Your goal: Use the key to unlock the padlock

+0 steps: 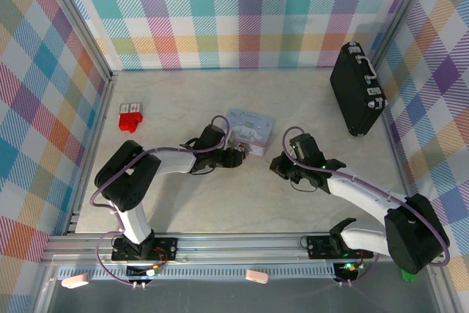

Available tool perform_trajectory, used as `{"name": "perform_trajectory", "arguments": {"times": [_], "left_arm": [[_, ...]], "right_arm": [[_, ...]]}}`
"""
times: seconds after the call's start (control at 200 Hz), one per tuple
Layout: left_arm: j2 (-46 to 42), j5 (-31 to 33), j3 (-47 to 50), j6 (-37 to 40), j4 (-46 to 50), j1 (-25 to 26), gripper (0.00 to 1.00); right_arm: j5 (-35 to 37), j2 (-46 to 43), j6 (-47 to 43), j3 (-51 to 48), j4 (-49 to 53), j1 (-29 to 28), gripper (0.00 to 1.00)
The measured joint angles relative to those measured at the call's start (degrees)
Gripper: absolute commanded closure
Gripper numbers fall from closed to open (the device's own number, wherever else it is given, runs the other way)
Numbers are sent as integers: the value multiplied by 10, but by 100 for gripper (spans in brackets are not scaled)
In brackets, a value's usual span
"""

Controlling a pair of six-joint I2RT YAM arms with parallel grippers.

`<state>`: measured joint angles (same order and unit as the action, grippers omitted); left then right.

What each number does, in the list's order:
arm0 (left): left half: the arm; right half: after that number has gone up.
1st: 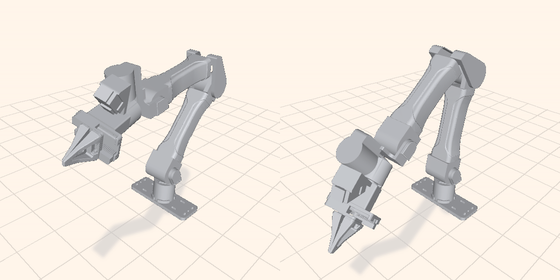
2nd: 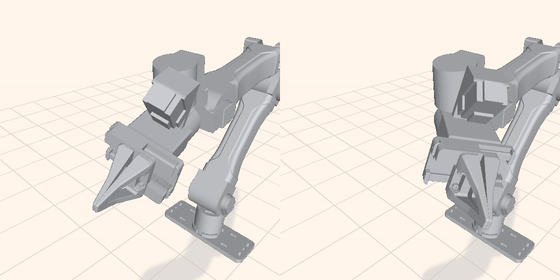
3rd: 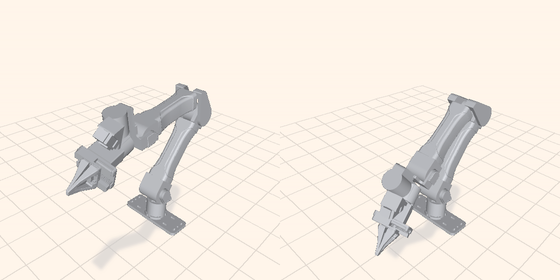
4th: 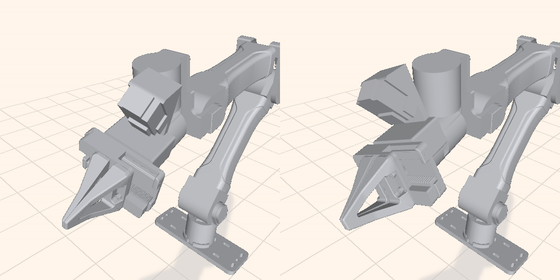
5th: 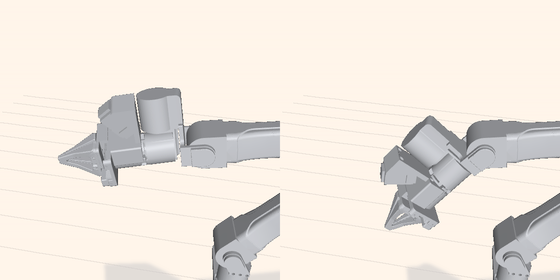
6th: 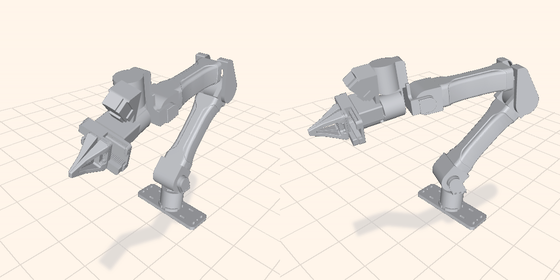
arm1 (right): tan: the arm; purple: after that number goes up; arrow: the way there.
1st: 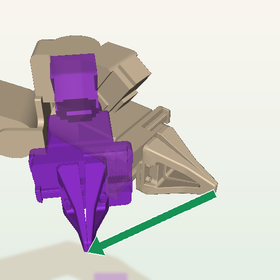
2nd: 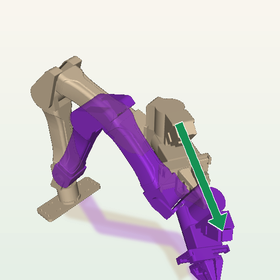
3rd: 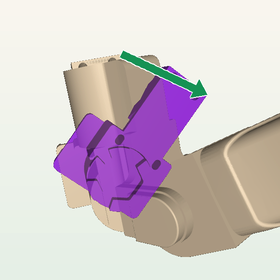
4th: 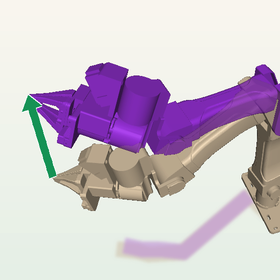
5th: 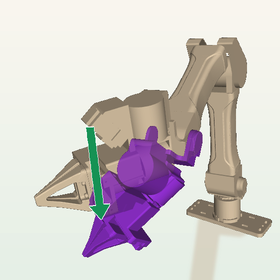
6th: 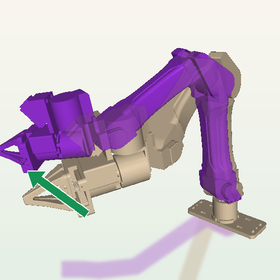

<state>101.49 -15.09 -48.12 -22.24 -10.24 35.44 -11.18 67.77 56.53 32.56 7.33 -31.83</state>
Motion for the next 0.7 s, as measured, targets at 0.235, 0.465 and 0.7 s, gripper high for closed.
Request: {"name": "perform_trajectory", "arguments": {"times": [0.235,0.465,0.7], "left_arm": [[-4,26,11,-15,-34,16,44],[7,136,-50,-11,24,32,48],[28,172,-79,-14,43,47,47]], "right_arm": [[-4,0,0,0,0,0,100],[-5,0,0,0,-2,0,100],[-6,0,0,0,-9,0,100]]}}
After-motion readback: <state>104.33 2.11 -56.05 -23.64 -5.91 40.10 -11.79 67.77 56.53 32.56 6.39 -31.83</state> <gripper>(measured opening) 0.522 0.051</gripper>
